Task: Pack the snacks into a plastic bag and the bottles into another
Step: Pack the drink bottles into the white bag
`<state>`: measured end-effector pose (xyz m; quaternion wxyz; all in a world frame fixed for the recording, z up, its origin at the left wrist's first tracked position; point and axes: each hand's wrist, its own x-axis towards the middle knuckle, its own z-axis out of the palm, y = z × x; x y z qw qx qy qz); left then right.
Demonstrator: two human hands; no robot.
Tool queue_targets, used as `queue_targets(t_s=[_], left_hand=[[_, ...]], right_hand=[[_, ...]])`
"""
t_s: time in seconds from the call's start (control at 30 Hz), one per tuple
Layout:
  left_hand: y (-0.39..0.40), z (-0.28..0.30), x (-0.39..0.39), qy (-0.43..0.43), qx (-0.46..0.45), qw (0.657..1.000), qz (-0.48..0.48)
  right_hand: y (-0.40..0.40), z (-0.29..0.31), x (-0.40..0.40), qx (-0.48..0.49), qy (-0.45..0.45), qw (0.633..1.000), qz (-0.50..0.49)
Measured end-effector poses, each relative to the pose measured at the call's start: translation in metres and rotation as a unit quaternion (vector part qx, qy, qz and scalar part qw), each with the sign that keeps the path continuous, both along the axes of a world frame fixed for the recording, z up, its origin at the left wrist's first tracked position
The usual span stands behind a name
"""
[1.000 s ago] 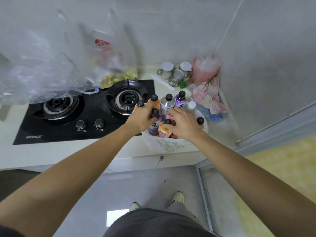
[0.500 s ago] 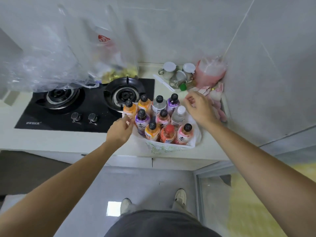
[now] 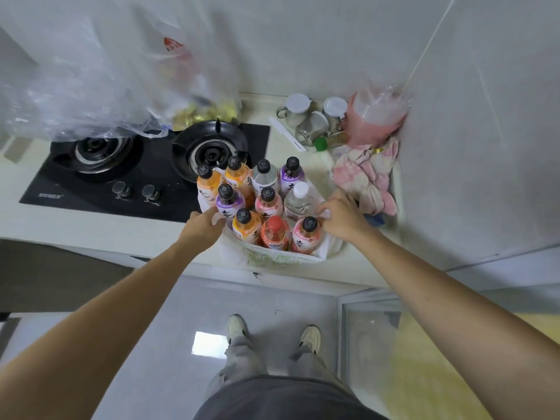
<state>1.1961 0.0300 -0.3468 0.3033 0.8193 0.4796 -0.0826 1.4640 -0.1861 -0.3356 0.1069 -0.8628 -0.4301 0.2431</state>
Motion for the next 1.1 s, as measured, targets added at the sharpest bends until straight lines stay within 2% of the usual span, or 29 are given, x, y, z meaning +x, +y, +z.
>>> queue_targets(t_s=[0.23,0.37,0.43,0.53,0.63,0.77,0.9,1.0,1.1], left_hand=[[0.006,-0.011,0.011,-0.054,0.007,0.997,0.059],[0.005,-0.01,0.006,-0.077,0.02,0.992,0.098],[0.007,-0.008,0.0,-0.1,0.012,0.985,0.137],[0.009,-0.002,-0.007,-0.115,0.009,0.979,0.169],[0.009,0.002,-0.01,-0.115,0.011,0.979,0.165],[0.012,0.005,-0.011,-0.099,0.009,0.98,0.172],[0.009,0.006,-0.014,-0.075,0.042,0.985,0.149],[0.009,0.007,-0.017,-0.135,0.089,0.981,0.109],[0.012,0.011,-0.025,-0.203,0.044,0.967,0.144]], right_hand=[[0.012,-0.012,0.007,-0.117,0.03,0.993,0.007],[0.01,-0.006,0.007,-0.127,0.025,0.991,0.032],[0.007,-0.005,0.009,-0.102,0.016,0.995,0.013],[0.007,0.001,0.01,-0.008,0.026,0.998,-0.048],[0.008,0.019,0.005,0.092,0.065,0.988,-0.11],[0.007,0.037,-0.004,0.195,0.117,0.963,-0.143],[0.008,0.051,-0.013,0.22,0.164,0.948,-0.163],[0.011,0.055,-0.012,0.221,0.184,0.938,-0.195],[0.009,0.057,-0.008,0.188,0.173,0.937,-0.238]])
